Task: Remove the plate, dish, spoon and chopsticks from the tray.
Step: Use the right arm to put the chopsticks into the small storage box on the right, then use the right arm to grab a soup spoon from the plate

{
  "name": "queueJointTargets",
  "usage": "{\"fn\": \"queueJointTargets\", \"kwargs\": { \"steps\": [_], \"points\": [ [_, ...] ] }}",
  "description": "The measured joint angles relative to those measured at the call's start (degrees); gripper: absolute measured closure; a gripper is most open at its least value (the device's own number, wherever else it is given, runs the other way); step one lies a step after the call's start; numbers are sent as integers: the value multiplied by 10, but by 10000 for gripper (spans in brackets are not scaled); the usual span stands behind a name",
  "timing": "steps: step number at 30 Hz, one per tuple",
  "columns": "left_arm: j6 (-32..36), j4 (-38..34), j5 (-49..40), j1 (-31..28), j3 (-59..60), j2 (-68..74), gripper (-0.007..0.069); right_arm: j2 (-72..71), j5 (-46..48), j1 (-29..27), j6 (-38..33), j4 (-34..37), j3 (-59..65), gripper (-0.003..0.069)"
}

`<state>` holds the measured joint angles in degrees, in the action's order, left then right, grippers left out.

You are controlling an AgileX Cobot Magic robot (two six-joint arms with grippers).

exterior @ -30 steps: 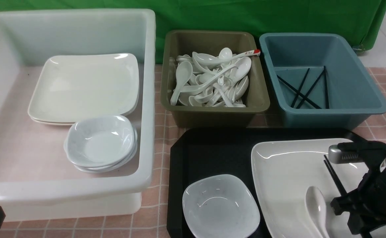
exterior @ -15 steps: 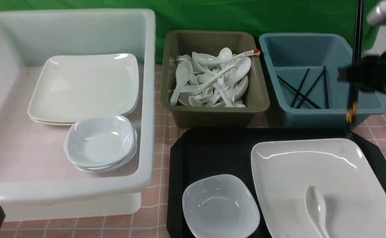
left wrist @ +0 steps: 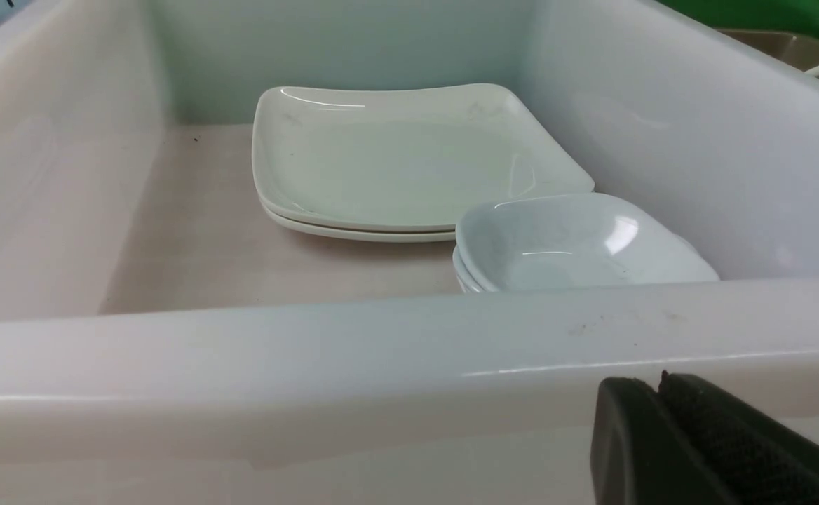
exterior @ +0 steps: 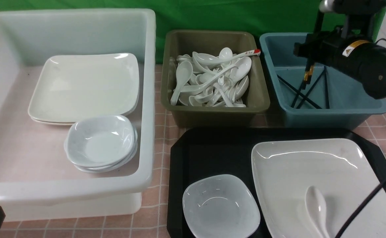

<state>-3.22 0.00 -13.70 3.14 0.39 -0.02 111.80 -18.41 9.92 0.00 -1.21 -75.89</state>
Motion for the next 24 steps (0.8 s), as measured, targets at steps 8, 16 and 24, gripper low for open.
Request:
{"fn": "queueJointTargets", "kwargs": {
  "steps": [8, 16, 24],
  "points": [
    [0, 0, 0, 0, 0, 0, 604, 37, 115, 0, 0, 0, -49, 337],
    [0, 0, 0, 0, 0, 0, 604, -38, 288, 2, 7, -1, -49, 356],
    [1, 0, 0, 0, 0, 0, 604, -207, 749, 21, 9, -1, -42, 629]
  ]
}}
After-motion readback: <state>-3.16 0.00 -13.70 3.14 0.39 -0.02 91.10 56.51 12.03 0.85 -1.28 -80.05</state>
